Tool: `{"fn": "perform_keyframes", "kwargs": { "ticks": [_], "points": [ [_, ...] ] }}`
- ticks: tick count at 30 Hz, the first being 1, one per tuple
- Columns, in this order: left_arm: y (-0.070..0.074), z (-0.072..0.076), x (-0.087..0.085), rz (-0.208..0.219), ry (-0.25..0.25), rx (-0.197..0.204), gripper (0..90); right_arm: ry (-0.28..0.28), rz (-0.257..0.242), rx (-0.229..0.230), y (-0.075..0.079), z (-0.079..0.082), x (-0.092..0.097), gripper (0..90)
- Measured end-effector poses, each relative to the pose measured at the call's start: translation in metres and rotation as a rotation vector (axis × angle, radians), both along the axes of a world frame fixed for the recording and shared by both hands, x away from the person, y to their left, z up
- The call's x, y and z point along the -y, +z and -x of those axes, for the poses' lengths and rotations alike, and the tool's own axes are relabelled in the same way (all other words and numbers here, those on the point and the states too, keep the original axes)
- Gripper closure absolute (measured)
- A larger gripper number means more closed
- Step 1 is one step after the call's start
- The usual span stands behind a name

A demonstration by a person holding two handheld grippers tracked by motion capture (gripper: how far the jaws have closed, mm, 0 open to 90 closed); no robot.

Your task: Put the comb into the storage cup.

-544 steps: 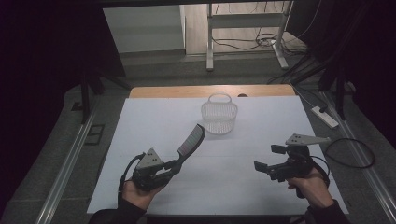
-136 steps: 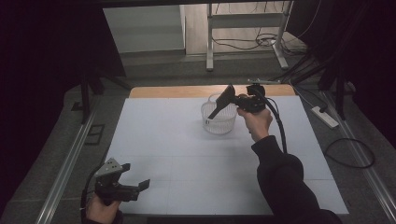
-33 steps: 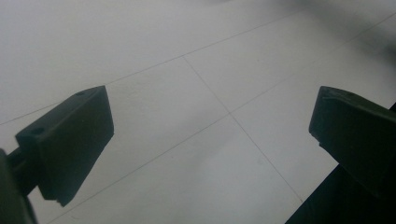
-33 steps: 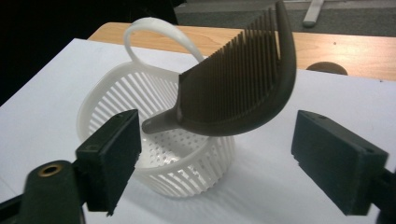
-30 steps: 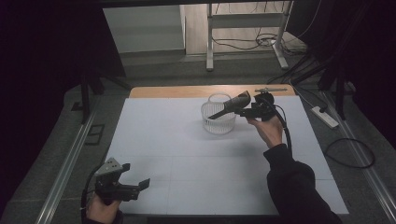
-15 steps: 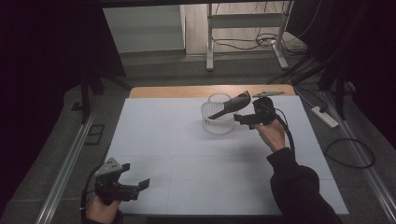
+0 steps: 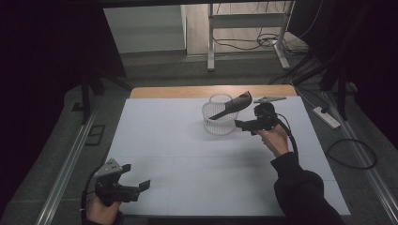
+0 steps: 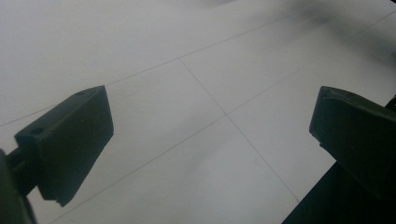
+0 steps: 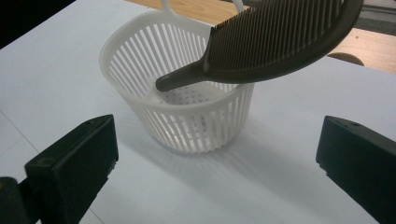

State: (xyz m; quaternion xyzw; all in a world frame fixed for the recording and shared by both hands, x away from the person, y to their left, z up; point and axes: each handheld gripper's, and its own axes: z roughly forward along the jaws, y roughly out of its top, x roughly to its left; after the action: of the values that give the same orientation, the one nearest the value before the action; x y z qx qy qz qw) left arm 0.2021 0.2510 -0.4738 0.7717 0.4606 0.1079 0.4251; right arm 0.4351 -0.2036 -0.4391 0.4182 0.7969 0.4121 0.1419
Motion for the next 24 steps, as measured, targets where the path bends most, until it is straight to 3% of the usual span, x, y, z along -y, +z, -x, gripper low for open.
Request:
{"fn": "perform_keyframes", "kwargs": {
  "ticks": [24],
  "points": [
    [0.000, -0.001, -0.002, 0.015, 0.005, -0.003, 0.0, 0.045, 0.004, 0.002, 0.002, 0.021, 0.002, 0.0]
  ]
}}
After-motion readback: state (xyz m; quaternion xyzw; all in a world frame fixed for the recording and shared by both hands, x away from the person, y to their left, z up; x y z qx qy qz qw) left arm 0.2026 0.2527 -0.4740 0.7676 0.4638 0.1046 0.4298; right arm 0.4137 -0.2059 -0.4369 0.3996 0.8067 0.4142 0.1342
